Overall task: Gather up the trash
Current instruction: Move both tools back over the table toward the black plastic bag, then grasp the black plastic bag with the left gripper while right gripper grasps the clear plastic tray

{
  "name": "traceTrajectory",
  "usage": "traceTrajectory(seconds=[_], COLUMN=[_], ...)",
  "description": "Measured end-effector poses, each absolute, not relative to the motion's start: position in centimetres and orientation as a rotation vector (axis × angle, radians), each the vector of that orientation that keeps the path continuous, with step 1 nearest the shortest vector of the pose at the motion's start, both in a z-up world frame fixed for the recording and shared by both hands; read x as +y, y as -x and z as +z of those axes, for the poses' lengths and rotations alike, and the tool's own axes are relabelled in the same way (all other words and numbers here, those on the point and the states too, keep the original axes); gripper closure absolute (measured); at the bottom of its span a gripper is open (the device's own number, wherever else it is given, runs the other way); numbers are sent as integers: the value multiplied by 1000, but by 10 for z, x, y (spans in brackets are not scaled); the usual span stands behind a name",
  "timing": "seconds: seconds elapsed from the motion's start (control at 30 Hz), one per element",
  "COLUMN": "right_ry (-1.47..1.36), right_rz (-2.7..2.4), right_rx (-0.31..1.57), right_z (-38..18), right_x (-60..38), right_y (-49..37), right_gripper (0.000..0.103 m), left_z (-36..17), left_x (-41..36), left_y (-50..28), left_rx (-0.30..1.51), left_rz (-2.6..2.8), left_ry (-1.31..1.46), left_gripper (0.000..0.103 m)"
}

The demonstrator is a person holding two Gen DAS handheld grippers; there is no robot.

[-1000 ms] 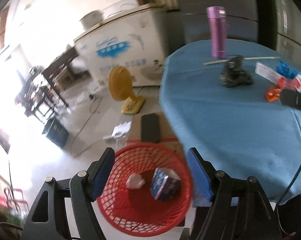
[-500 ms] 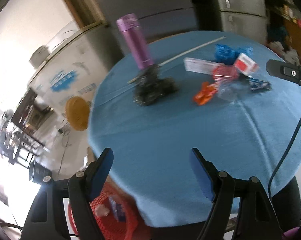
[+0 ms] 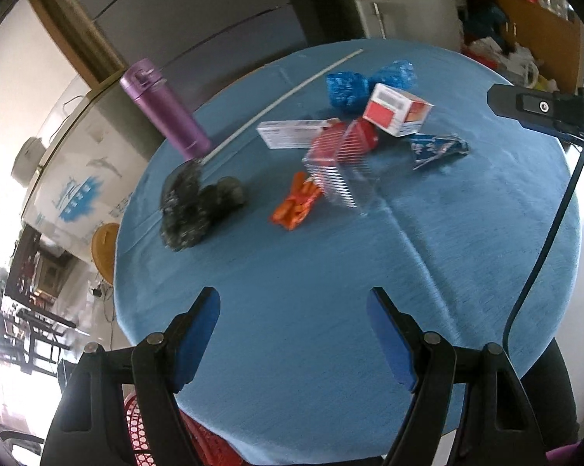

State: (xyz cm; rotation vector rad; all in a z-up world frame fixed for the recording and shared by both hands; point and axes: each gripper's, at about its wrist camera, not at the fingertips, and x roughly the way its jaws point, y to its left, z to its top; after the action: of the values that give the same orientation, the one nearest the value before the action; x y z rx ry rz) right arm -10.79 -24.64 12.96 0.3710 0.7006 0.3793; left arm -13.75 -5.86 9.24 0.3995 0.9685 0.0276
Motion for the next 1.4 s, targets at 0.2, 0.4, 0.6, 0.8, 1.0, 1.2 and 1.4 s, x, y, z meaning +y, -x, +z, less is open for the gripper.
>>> traceTrajectory(seconds=[0.2,0.4,0.6,0.8,1.0,1.2,1.4], right_ry=[-405,-414,-425,-410,-366,-241,-139], right_rz=[355,345,368,414,493,511,528], right_rx=[713,730,761,773,770,763,736], right_z=[120,114,109,112,122,112,99], right_x=[-262,-265,-254,-228,-182,-137,-122], right_y=[101,93,81,61,35,18,10], right_gripper=[32,32,32,32,30,26,22], left_z=[88,81,79,87,104,115,98], left_x=[-70,-70,-43,25,85,129,150], left_y=[128,118,107,89,63,28,-15], left_rx=[982,1001,1028,1028,982,952,990], left_rz=[8,-1,4,111,197,122,19], left_ry=[-417,-411,-349,-265,-190,-40,90], left_gripper=[25,25,25,25,24,20,20])
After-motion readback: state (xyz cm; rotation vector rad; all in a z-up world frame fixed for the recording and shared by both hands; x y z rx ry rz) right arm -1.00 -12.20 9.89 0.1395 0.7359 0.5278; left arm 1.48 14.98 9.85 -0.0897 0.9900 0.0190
